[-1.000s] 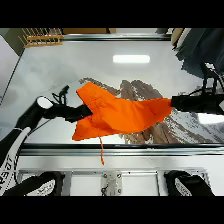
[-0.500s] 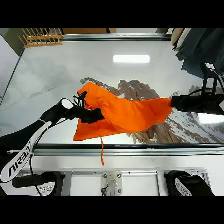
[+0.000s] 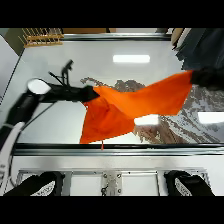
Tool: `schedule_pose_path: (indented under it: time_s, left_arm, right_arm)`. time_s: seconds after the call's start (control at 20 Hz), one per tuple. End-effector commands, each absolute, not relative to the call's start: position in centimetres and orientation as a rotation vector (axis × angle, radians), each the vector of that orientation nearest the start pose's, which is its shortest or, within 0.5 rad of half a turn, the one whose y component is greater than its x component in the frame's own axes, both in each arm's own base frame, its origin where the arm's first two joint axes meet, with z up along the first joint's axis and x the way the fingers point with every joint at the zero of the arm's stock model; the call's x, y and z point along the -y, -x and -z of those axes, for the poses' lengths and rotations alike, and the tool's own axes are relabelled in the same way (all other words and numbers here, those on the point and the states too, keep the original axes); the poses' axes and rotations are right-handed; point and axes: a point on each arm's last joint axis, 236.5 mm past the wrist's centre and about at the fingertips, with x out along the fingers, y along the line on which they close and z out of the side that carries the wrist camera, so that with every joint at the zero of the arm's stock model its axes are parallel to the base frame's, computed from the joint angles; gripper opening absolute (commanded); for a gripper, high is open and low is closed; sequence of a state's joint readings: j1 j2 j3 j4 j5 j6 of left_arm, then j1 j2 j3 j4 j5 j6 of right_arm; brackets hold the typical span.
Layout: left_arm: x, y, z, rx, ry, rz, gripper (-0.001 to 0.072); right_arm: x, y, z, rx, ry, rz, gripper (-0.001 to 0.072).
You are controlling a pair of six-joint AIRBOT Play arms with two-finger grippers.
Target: Fold the clothes and pants, and hang the long-sleeved shirts on hangers.
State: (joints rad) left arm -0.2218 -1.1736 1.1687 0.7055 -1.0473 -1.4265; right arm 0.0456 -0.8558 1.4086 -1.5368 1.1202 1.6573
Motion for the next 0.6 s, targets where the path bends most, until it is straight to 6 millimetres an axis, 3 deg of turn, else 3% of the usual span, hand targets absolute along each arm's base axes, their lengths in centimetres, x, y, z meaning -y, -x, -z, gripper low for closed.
schedule_pose_path:
  time_s: [0.0, 0.1, 0.2, 0.35, 0.55]
  left_arm:
    - [22.8, -31.2, -29.5, -0.665, 0.479, 0.827, 0.0013]
    - [22.4, -26.9, -35.8, -0.504, 0.449, 0.875, 0.0013]
    - [22.0, -22.9, -39.6, -0.415, 0.467, 0.914, 0.0013]
    - [21.7, -18.1, -42.1, -0.375, 0.525, 0.96, 0.0013]
    - [21.9, -14.7, -42.2, -0.44, 0.62, 1.003, 0.0012]
  right_arm:
    - [-1.2, -34.0, -42.6, -0.19, -0.066, -0.026, 0.0005]
    - [-1.1, -31.2, -49.4, -0.005, -0.07, -0.032, 0.0005]
    - [-1.0, -28.7, -54.0, 0.128, -0.074, -0.038, 0.0005]
    - [-1.0, -26.1, -58.1, 0.266, -0.079, -0.047, 0.0005]
    - [-1.9, -25.1, -60.2, 0.353, -0.11, -0.094, 0.0005]
